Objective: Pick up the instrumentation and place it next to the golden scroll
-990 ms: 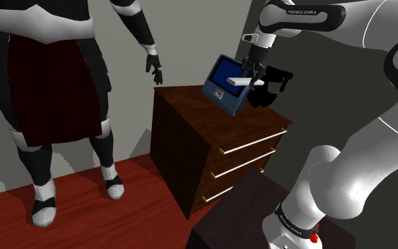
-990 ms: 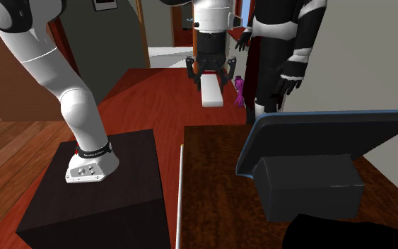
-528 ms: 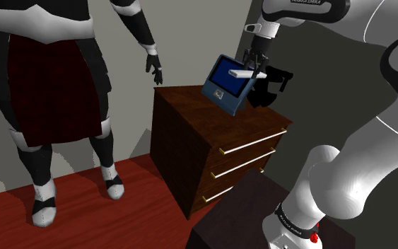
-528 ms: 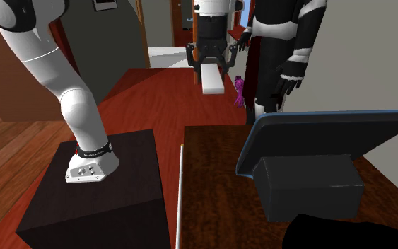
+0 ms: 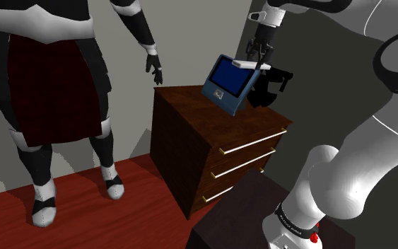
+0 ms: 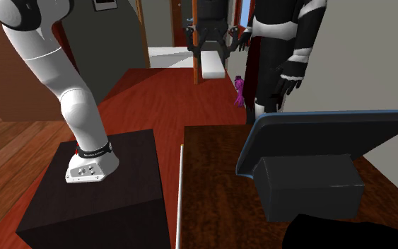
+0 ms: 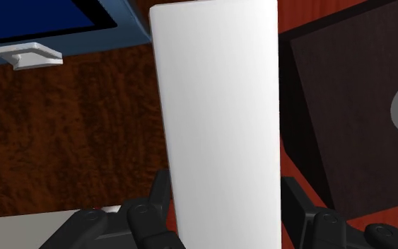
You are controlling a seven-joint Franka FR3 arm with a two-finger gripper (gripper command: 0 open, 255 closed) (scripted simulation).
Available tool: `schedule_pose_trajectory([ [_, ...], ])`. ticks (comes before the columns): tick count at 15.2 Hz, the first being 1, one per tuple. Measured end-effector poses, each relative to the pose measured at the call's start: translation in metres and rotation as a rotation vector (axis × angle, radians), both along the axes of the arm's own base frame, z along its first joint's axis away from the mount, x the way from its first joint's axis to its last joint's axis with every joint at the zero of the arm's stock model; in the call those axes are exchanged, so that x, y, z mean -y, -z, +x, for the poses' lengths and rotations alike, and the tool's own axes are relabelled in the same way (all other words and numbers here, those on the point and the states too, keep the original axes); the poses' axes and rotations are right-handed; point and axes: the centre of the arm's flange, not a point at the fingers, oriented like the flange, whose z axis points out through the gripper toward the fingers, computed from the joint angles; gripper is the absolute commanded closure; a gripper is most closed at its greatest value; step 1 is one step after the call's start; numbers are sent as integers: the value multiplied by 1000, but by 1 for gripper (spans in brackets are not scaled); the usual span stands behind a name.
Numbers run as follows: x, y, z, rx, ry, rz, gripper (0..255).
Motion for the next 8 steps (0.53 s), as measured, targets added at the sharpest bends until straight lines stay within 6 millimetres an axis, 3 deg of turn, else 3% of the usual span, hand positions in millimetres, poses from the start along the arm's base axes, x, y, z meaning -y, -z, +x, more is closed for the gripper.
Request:
schedule_pose_trajectory([
  [4, 6, -18, -1, 0, 0, 0, 255],
  [8, 50, -18, -20, -1, 3, 1, 255],
])
